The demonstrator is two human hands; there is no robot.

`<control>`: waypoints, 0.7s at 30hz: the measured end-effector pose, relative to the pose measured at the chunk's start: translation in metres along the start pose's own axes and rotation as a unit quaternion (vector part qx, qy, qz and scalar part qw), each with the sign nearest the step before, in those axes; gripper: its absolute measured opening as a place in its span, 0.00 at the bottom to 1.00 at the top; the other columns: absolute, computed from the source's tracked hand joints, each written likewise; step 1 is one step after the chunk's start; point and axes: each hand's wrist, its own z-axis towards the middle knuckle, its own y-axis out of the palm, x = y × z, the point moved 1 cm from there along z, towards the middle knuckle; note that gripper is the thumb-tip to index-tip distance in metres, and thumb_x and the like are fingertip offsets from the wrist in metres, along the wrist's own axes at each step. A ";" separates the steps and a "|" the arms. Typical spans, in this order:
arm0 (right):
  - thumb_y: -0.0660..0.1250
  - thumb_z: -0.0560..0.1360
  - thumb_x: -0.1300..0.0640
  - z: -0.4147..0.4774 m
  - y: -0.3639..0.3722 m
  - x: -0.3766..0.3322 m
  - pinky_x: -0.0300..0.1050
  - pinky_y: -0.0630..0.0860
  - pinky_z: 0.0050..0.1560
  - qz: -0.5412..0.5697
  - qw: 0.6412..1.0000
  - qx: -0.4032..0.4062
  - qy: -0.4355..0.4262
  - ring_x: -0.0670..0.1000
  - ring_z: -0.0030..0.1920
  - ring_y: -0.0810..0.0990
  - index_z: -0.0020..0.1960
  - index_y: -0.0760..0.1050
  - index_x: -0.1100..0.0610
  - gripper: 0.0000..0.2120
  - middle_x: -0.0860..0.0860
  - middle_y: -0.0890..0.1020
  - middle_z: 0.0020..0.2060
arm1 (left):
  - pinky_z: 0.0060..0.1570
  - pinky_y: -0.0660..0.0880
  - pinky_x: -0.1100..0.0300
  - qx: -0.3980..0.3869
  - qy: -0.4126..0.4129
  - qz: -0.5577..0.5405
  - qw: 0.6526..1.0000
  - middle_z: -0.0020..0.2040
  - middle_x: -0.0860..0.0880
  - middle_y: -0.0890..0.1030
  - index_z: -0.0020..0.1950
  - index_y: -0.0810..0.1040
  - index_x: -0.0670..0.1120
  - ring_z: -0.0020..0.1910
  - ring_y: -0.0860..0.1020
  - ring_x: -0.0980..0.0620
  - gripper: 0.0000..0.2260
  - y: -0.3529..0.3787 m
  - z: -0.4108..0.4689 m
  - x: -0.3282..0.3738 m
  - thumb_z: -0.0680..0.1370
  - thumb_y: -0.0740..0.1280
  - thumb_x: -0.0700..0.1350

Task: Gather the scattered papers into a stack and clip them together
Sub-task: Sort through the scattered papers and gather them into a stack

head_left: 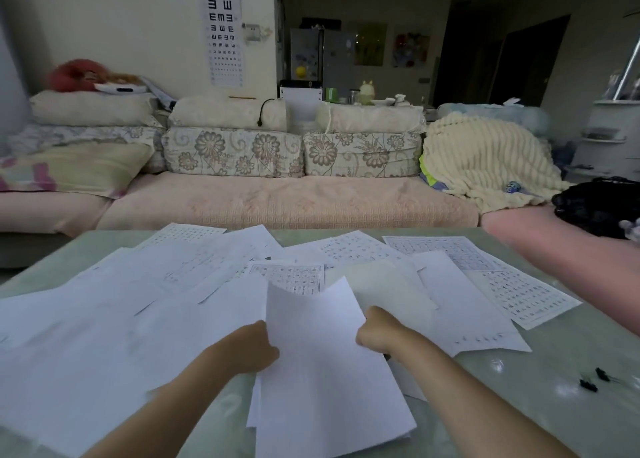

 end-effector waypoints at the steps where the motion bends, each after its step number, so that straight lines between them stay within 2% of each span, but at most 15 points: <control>1: 0.58 0.72 0.64 0.000 0.005 0.001 0.42 0.60 0.33 -0.036 0.999 0.007 0.004 0.50 0.35 0.63 0.39 0.60 0.56 0.08 0.51 0.65 0.37 | 0.46 0.69 0.60 0.009 -0.012 0.021 1.000 0.57 0.47 0.75 0.62 0.69 0.43 0.53 0.75 0.48 0.17 0.005 0.003 -0.004 0.77 0.62 0.51; 3: 0.60 0.73 0.61 0.002 0.010 0.003 0.41 0.61 0.33 -0.089 0.995 0.036 0.003 0.50 0.34 0.65 0.38 0.62 0.55 0.08 0.51 0.68 0.40 | 0.49 0.71 0.58 0.053 -0.034 0.037 0.997 0.61 0.45 0.72 0.62 0.68 0.42 0.58 0.75 0.46 0.22 0.011 0.008 -0.007 0.74 0.66 0.52; 4: 0.61 0.74 0.59 0.003 0.012 0.002 0.42 0.64 0.35 -0.120 0.991 0.052 0.002 0.51 0.36 0.68 0.42 0.67 0.56 0.04 0.53 0.70 0.46 | 0.50 0.72 0.56 0.081 -0.034 0.052 0.995 0.62 0.44 0.70 0.63 0.67 0.42 0.59 0.73 0.45 0.24 0.011 0.009 -0.006 0.73 0.67 0.52; 6: 0.63 0.75 0.56 0.006 0.014 0.002 0.41 0.68 0.40 -0.134 0.989 0.058 0.006 0.54 0.43 0.74 0.52 0.71 0.58 0.08 0.56 0.70 0.55 | 0.55 0.73 0.53 0.132 0.015 0.113 0.985 0.64 0.46 0.67 0.68 0.65 0.47 0.63 0.68 0.45 0.26 0.009 0.012 -0.005 0.72 0.68 0.51; 8: 0.63 0.74 0.57 0.006 0.014 0.001 0.39 0.67 0.33 -0.122 0.991 0.045 0.009 0.52 0.38 0.72 0.43 0.68 0.57 0.05 0.56 0.71 0.50 | 0.61 0.71 0.53 0.137 0.101 0.135 0.976 0.68 0.49 0.66 0.72 0.65 0.54 0.67 0.65 0.48 0.25 0.010 0.015 -0.001 0.75 0.64 0.49; 9: 0.62 0.74 0.59 0.007 0.014 0.002 0.38 0.64 0.29 -0.113 0.993 0.041 0.006 0.51 0.34 0.71 0.39 0.65 0.56 0.08 0.54 0.71 0.45 | 0.62 0.70 0.53 0.118 0.125 0.126 0.977 0.68 0.51 0.66 0.71 0.66 0.56 0.68 0.64 0.50 0.22 0.013 0.017 0.001 0.77 0.63 0.50; 12: 0.60 0.73 0.61 0.007 0.010 0.003 0.38 0.62 0.26 -0.091 0.995 0.041 0.005 0.51 0.27 0.68 0.35 0.61 0.56 0.11 0.52 0.69 0.32 | 0.62 0.69 0.53 0.089 0.130 0.137 0.978 0.67 0.50 0.67 0.70 0.68 0.55 0.67 0.65 0.49 0.19 0.023 0.022 0.008 0.78 0.61 0.54; 14: 0.61 0.72 0.59 0.009 0.002 0.006 0.39 0.63 0.29 -0.079 0.996 0.051 0.001 0.52 0.26 0.67 0.34 0.61 0.55 0.10 0.51 0.67 0.30 | 0.62 0.68 0.53 0.113 0.125 0.179 0.969 0.66 0.49 0.68 0.70 0.67 0.54 0.66 0.66 0.48 0.21 0.025 0.027 0.014 0.78 0.60 0.56; 15: 0.61 0.72 0.58 0.009 -0.005 0.009 0.41 0.66 0.31 -0.080 0.995 0.062 -0.005 0.53 0.28 0.70 0.35 0.65 0.56 0.09 0.52 0.70 0.31 | 0.62 0.68 0.53 0.128 0.126 0.186 0.966 0.66 0.49 0.69 0.70 0.68 0.53 0.66 0.67 0.48 0.21 0.024 0.030 0.018 0.78 0.60 0.56; 16: 0.62 0.73 0.57 0.011 -0.013 0.013 0.43 0.72 0.37 -0.084 0.994 0.073 -0.017 0.55 0.34 0.76 0.39 0.72 0.59 0.07 0.54 0.76 0.36 | 0.62 0.68 0.53 0.143 0.131 0.181 0.964 0.66 0.49 0.69 0.69 0.68 0.52 0.65 0.67 0.48 0.21 0.022 0.032 0.023 0.78 0.60 0.56; 17: 0.63 0.74 0.55 0.015 -0.022 0.020 0.46 0.77 0.46 -0.089 0.991 0.093 -0.027 0.58 0.45 0.81 0.49 0.78 0.63 0.12 0.55 0.82 0.47 | 0.62 0.69 0.54 0.159 0.138 0.165 0.964 0.65 0.49 0.70 0.68 0.69 0.52 0.65 0.68 0.49 0.20 0.021 0.035 0.028 0.78 0.61 0.56; 18: 0.63 0.75 0.54 0.019 -0.032 0.027 0.49 0.77 0.55 -0.095 0.987 0.122 -0.039 0.58 0.56 0.81 0.58 0.78 0.64 0.17 0.56 0.81 0.57 | 0.61 0.70 0.54 0.174 0.149 0.141 0.963 0.65 0.50 0.71 0.67 0.70 0.52 0.64 0.69 0.49 0.18 0.019 0.038 0.035 0.78 0.61 0.55; 19: 0.63 0.76 0.54 0.021 -0.043 0.035 0.49 0.76 0.60 -0.091 0.984 0.145 -0.042 0.57 0.61 0.79 0.63 0.77 0.63 0.19 0.55 0.80 0.62 | 0.61 0.70 0.53 0.186 0.161 0.114 0.963 0.64 0.50 0.72 0.66 0.70 0.53 0.63 0.69 0.50 0.17 0.018 0.041 0.042 0.78 0.62 0.54; 21: 0.63 0.76 0.53 0.024 -0.062 0.052 0.46 0.74 0.63 -0.068 0.983 0.168 -0.039 0.54 0.65 0.76 0.66 0.77 0.57 0.20 0.51 0.78 0.66 | 0.61 0.72 0.53 0.199 0.181 0.061 0.961 0.64 0.52 0.73 0.65 0.71 0.53 0.63 0.70 0.51 0.16 0.017 0.049 0.060 0.78 0.63 0.53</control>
